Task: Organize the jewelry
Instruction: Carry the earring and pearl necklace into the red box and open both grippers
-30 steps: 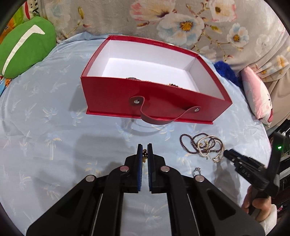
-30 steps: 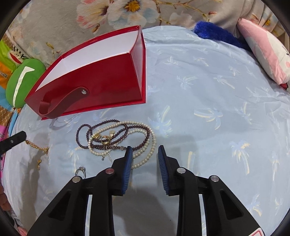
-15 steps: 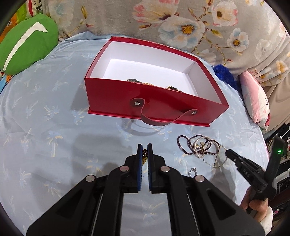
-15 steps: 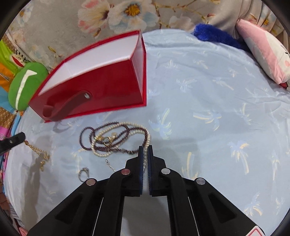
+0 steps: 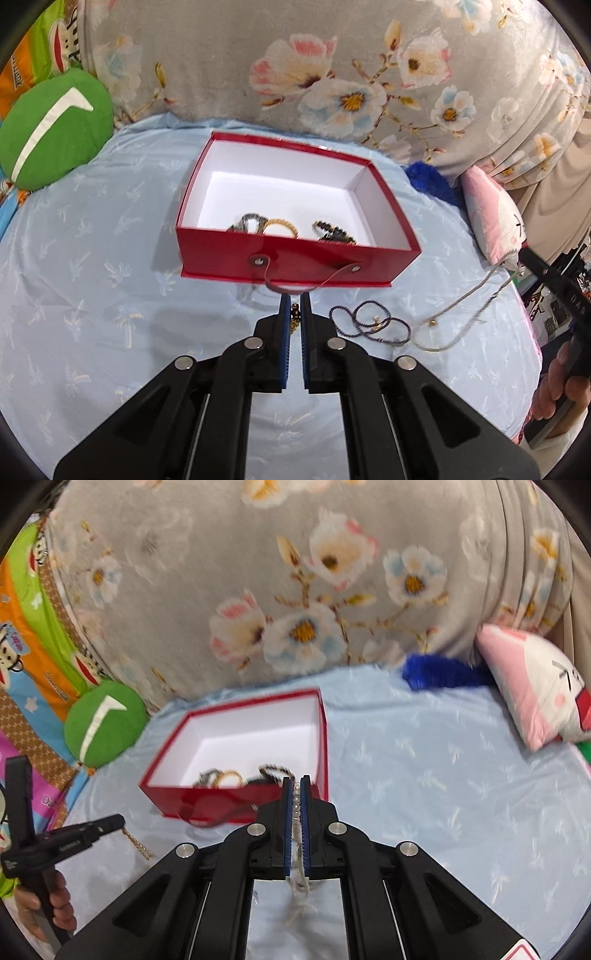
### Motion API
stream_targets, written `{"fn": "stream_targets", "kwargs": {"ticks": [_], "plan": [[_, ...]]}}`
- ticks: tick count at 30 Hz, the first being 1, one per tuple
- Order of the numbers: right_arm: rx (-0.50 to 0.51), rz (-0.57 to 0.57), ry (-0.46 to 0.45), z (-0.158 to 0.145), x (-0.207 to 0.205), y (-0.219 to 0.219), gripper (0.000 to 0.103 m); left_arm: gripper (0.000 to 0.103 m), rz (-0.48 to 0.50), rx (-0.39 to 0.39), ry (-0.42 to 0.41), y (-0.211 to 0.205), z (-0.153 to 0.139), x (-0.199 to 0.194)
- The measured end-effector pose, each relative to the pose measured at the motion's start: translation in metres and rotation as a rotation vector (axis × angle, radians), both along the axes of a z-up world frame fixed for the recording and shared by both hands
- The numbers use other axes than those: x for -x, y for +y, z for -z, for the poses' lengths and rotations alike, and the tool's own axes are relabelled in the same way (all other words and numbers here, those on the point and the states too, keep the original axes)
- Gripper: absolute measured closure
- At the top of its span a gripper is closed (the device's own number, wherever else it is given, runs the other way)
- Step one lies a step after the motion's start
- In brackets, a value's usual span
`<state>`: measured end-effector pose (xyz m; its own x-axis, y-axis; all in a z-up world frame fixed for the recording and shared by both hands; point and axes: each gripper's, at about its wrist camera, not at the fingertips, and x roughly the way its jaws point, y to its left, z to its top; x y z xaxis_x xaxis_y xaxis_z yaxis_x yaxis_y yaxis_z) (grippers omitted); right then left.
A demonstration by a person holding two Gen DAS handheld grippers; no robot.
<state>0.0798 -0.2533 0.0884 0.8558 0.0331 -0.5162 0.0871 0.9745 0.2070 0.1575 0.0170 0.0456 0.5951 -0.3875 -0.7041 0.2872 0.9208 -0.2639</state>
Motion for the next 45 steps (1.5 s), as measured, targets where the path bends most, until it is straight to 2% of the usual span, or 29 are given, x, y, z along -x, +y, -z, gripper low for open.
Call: {"fn": "stream_targets", "kwargs": {"ticks": [8,12,15,21,27,34,38,40,41,42,43,45], "plan": [[0.052,-0.069,-0.161,-0.077,-0.017,0.017,0.1,0.1,0.039,0.01,-0.111,-0.01,-0.059,-0.015],[0.067,-0.083,-0.198,-0.098,-0.048,0.025,0.1,0.1,0.031,-0.023,-0.174,-0.02,-0.082,-0.04],[0.062,-0.091,-0.197,-0.102,-0.08,0.029,0.1,0.1,0.031,-0.023,-0.199,-0.027,-0.095,-0.066],[0.062,-0.104,-0.108,-0.073,-0.153,0.039,0.1,0.1,0.003,-0.052,-0.196,-0.045,-0.09,-0.132],[0.082,-0.095,0.009,-0.015,-0.208,0.048,0.1,0.1,-0.032,-0.123,-0.125,-0.06,-0.047,-0.189],[0.106,-0.112,0.107,0.032,-0.238,0.057,0.099,0.1,-0.054,-0.167,-0.074,-0.068,-0.004,-0.215],[0.091,-0.12,0.145,0.049,-0.246,0.059,0.099,0.098,-0.08,-0.198,-0.063,-0.07,0.017,-0.223],[0.094,-0.113,0.143,0.053,-0.246,0.059,0.092,0.083,-0.109,-0.218,-0.066,-0.069,0.022,-0.226],[0.092,-0.109,0.145,0.054,-0.246,0.058,0.089,0.065,-0.119,-0.214,-0.07,-0.068,0.024,-0.227],[0.09,-0.107,0.144,0.054,-0.246,0.058,0.08,0.05,-0.136,-0.213,-0.078,-0.066,0.025,-0.226],[0.091,-0.102,0.136,0.052,-0.244,0.058,0.07,0.046,-0.155,-0.214,-0.088,-0.064,0.025,-0.225],[0.104,-0.088,0.107,0.047,-0.237,0.057,0.06,0.037,-0.162,-0.203,-0.113,-0.061,0.02,-0.22]]}}
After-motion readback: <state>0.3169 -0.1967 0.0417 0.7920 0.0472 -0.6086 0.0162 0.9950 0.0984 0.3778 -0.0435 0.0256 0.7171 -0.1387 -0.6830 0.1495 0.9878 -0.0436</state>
